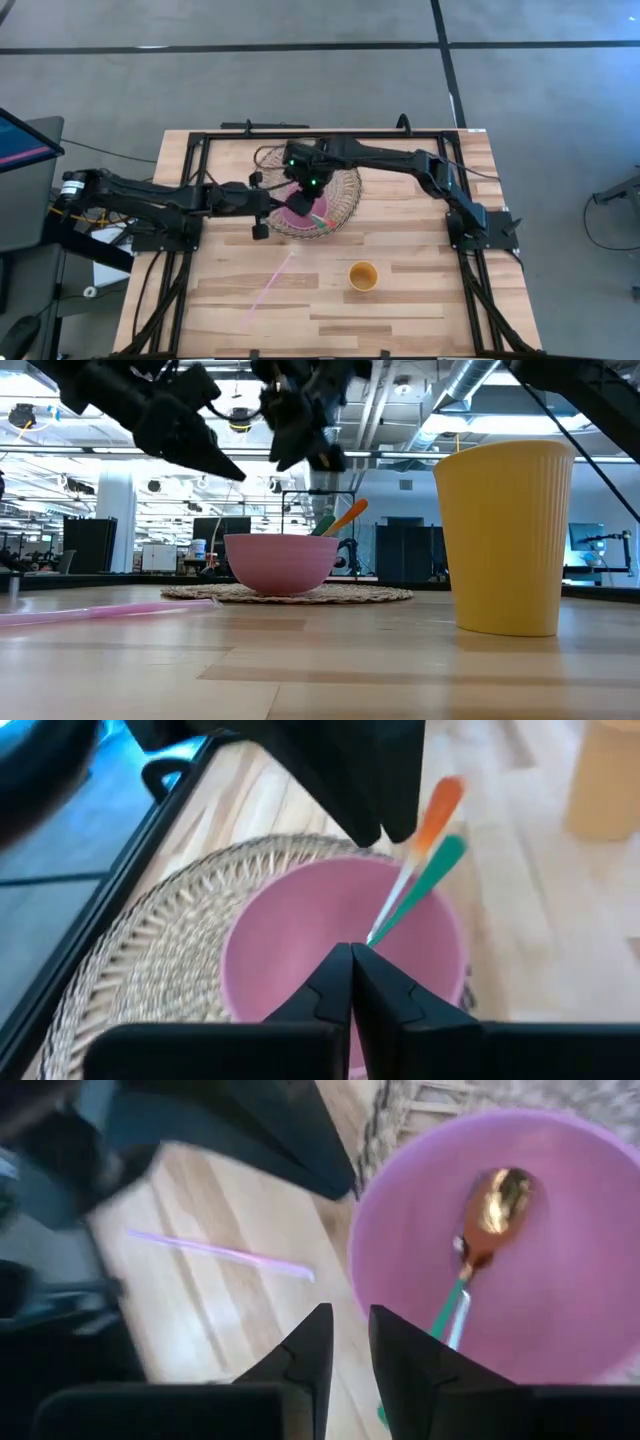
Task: Pick & Place Utensil
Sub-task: Put the yellow cup on the brown table mat
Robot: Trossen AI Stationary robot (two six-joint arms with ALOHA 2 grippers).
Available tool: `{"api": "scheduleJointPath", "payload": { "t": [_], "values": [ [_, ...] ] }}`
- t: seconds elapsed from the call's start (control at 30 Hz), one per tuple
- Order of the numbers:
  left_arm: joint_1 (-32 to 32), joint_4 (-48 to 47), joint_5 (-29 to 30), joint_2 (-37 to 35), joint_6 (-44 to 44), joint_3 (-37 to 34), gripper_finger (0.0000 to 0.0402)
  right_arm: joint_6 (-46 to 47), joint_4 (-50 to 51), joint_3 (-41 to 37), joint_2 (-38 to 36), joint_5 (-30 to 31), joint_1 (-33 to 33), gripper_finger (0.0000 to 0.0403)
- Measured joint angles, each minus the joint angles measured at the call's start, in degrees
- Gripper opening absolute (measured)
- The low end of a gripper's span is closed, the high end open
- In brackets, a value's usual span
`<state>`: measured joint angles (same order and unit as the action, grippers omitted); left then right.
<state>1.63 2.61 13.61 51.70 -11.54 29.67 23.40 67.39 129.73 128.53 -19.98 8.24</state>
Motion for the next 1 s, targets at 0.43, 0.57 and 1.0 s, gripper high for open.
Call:
{"api": "scheduleJointPath", "payload": {
  "t": [0.43,0.57,1.0],
  "values": [
    [2.4,-0.1,0.0,-1.4,0.0,0.0,0.0006,1.6,14.1,4.9,-1.0,8.0,-13.5,0.0063],
    [2.4,-0.1,0.0,-1.4,0.2,0.0,0.001,3.0,17.1,4.9,-1.0,8.1,-16.9,0.0063],
    [3.8,0.3,-6.5,-2.5,6.6,0.0,0.0009,-1.7,22.5,4.9,-2.3,10.5,-27.3,0.0063]
  ]
}}
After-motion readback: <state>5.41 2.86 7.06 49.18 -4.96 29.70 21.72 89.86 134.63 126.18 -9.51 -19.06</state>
